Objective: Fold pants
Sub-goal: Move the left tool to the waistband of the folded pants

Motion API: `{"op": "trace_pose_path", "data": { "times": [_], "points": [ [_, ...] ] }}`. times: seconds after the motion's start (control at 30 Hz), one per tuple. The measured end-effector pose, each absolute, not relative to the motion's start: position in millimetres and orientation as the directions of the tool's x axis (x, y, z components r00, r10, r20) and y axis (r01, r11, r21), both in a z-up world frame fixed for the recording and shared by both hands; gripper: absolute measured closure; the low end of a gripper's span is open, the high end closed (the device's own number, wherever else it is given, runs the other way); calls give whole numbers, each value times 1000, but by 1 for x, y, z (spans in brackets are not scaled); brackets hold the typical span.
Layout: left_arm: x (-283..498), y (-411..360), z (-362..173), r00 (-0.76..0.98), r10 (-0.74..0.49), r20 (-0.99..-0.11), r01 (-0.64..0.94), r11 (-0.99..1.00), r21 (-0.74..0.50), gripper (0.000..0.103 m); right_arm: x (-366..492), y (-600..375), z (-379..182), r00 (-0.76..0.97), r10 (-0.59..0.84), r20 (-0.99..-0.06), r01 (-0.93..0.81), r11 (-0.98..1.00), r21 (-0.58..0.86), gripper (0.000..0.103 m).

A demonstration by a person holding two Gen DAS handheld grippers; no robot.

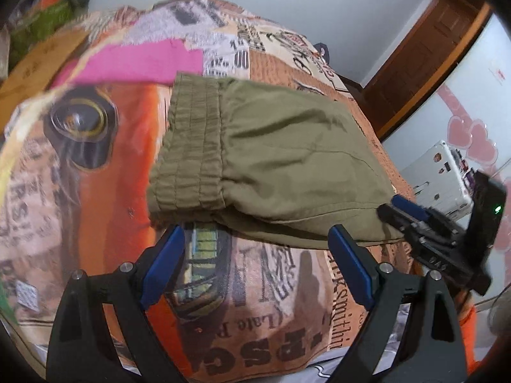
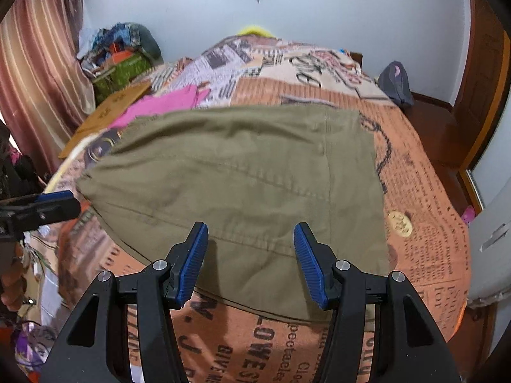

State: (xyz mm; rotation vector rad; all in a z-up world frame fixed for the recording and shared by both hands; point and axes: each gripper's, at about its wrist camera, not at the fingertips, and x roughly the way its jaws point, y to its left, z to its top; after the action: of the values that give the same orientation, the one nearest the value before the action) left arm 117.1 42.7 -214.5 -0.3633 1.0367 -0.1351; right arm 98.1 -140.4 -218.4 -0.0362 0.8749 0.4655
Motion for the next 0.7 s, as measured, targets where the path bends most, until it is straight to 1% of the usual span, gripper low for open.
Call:
{"op": "trace_pose_path", "data": {
  "times": [0.13,0.4,0.5,0.7],
  "points": [
    [121,49,-232,479,-337,-811,-101,896,-432,11,98,-142,-228,532,393,-750,-407,895,181,50],
    [131,48,-235,503,-356,-787,-114,875,-470,11,94,-140,-231,534,393,-749,-434,888,156,47],
    [139,50,-238,503,-385,-774,-138,848,-512,3,98,-142,-232,531,404,-745,-435,884,170,46],
    [156,61,-241,516,-417,-748,-190,796,-574,3,98,-140,-232,529,406,-745,-443,881,166,46]
  ]
}}
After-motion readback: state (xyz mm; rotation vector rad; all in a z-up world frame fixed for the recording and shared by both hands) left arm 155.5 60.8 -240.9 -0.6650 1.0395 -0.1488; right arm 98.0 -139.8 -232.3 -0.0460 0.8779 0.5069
